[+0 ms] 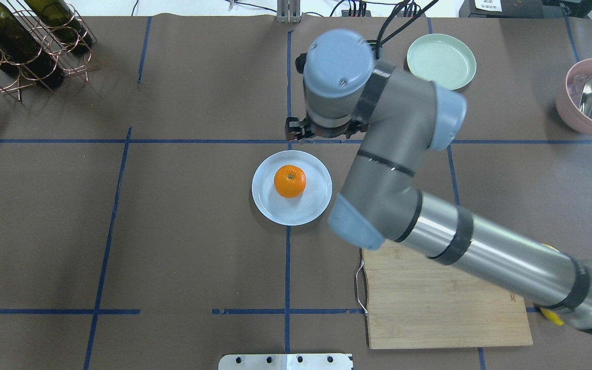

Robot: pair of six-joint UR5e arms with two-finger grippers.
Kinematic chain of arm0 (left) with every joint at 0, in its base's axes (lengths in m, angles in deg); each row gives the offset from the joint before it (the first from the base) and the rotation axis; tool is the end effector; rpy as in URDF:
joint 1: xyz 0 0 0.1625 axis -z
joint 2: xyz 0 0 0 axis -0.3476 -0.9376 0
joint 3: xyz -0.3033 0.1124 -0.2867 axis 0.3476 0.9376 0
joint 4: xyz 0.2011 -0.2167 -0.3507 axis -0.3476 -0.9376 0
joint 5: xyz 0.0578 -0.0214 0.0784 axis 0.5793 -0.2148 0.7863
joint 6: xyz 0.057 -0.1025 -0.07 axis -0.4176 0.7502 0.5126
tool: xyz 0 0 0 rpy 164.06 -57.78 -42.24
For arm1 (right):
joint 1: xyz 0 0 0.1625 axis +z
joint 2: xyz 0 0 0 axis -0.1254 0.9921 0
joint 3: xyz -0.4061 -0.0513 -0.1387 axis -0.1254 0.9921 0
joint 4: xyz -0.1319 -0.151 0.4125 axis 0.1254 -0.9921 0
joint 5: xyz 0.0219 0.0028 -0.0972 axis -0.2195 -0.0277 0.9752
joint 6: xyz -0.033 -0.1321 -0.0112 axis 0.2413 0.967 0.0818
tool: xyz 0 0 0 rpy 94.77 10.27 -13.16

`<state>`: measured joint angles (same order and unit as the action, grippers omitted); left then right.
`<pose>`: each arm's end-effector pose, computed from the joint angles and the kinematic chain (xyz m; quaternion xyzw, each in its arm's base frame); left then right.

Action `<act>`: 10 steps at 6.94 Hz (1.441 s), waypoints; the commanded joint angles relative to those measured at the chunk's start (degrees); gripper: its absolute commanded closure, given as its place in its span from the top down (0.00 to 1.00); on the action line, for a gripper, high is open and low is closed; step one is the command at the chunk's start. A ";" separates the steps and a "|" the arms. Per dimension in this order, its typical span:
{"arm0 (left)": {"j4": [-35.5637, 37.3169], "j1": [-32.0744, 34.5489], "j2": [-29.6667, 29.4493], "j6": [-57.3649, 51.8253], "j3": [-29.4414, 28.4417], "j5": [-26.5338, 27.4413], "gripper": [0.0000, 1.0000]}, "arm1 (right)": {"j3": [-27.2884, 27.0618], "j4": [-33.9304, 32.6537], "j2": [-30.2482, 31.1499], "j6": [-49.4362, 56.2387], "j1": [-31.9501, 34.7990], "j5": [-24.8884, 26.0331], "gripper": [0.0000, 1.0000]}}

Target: Pick orange to plate

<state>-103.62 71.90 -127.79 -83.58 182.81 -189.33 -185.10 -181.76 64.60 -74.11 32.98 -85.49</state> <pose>-0.0597 -0.5115 0.6611 0.0504 0.3656 0.0498 0.9281 -0.5065 -0.5493 0.1659 0.1128 -0.3601 -0.0361 0.9254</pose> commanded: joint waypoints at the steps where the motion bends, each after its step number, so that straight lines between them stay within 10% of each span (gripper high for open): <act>1: 0.32 0.05 0.02 0.07 1.21 -0.32 1.00 | -7.61 -1.08 12.68 24.62 15.47 -12.81 1.00; 4: 0.23 0.05 0.20 -0.20 1.39 -0.41 1.00 | -8.52 -0.82 30.45 58.66 33.43 -17.61 1.00; 7: 0.15 0.05 0.28 -0.20 1.39 -2.61 1.00 | -4.94 9.69 51.63 61.22 44.51 -16.13 1.00; 10: 0.15 0.14 0.81 -0.20 2.19 -2.79 1.00 | -4.03 13.95 54.93 60.43 49.55 -23.31 1.00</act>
<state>-103.45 72.00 -127.17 -83.78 184.87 -192.05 -189.28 -168.45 118.71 -13.51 80.78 -106.10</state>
